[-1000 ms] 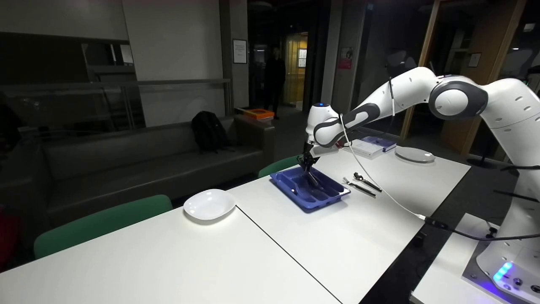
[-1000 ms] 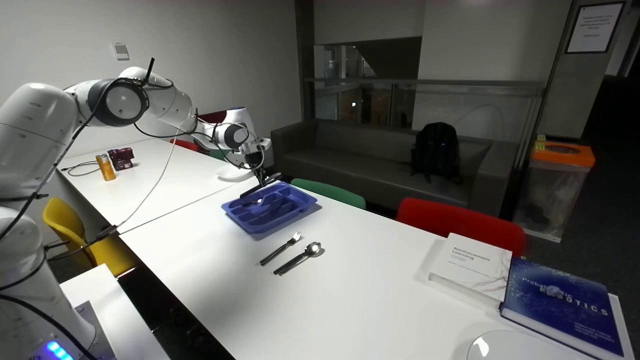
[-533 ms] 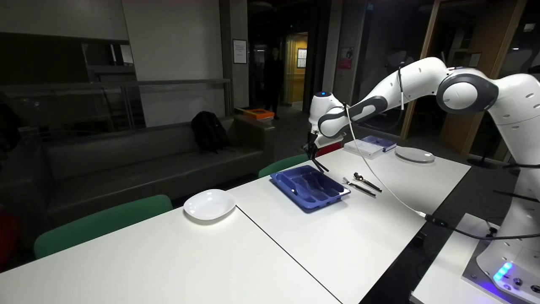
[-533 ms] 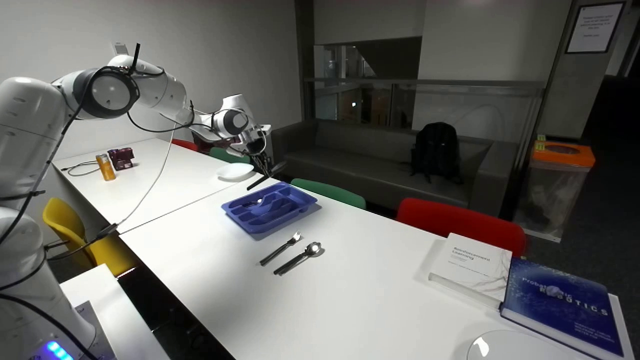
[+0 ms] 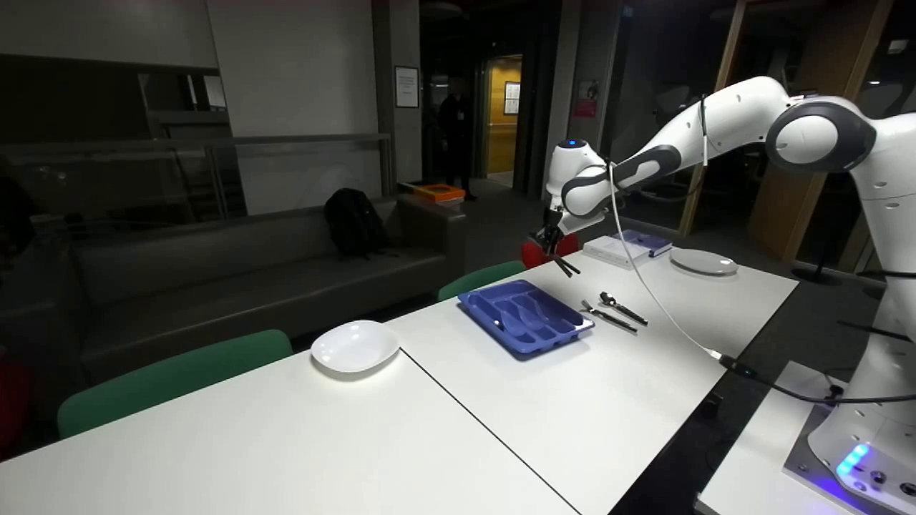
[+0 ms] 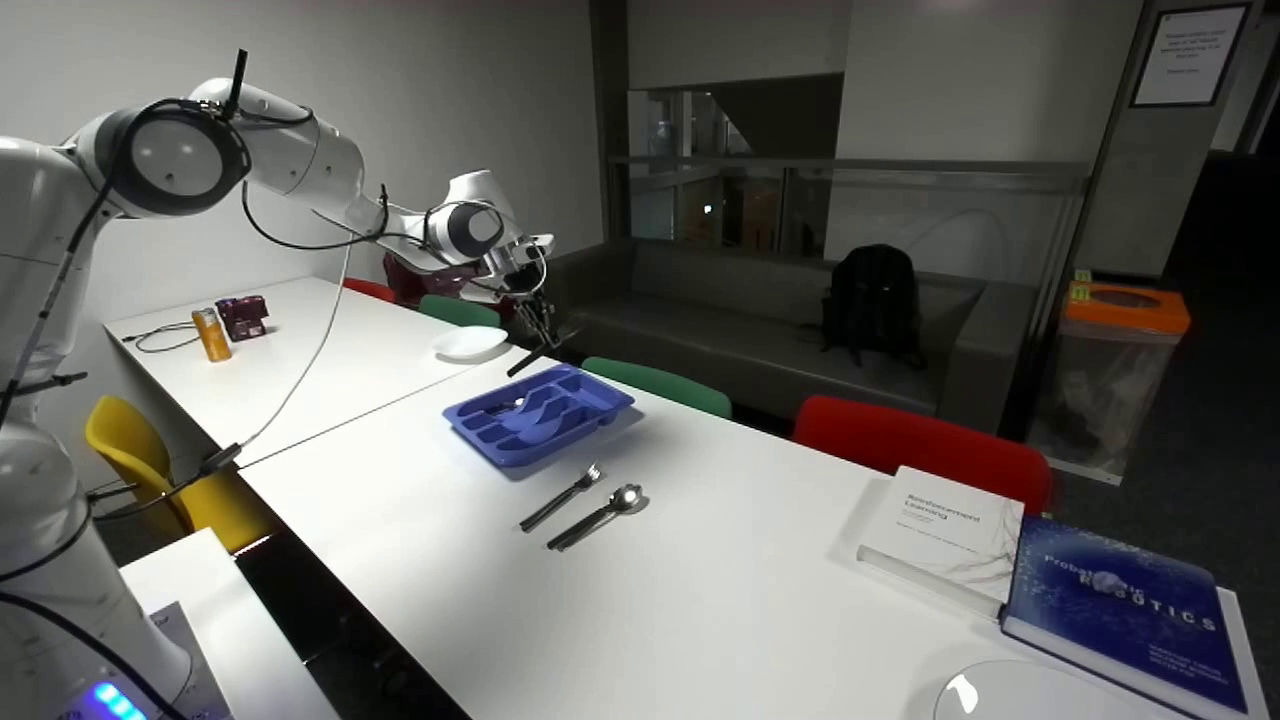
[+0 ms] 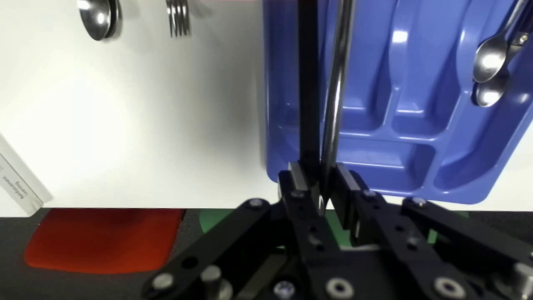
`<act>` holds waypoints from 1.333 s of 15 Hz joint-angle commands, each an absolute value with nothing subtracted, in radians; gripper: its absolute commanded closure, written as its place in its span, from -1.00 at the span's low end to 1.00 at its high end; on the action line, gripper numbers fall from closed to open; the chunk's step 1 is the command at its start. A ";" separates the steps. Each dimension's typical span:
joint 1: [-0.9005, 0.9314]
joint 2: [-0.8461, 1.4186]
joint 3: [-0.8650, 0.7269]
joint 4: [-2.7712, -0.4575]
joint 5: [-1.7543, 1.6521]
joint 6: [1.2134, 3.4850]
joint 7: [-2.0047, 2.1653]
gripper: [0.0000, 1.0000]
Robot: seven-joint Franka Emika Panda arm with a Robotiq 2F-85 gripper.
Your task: Pick the cutlery in the rack and put them on the table
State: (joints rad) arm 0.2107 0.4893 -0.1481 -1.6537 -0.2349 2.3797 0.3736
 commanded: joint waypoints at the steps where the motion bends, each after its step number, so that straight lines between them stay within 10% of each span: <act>1: 0.141 0.366 -0.130 -1.816 -0.228 2.457 0.321 0.90; 10: 0.050 0.274 -0.113 -1.982 -0.180 2.593 0.229 0.90; 11: 0.063 0.320 -0.131 -1.928 -0.211 2.559 0.262 0.59; 20: 0.060 0.330 -0.128 -1.934 -0.223 2.550 0.238 0.90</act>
State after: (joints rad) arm 0.0751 0.3316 -0.1297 -1.9388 -0.2059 2.5602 0.2632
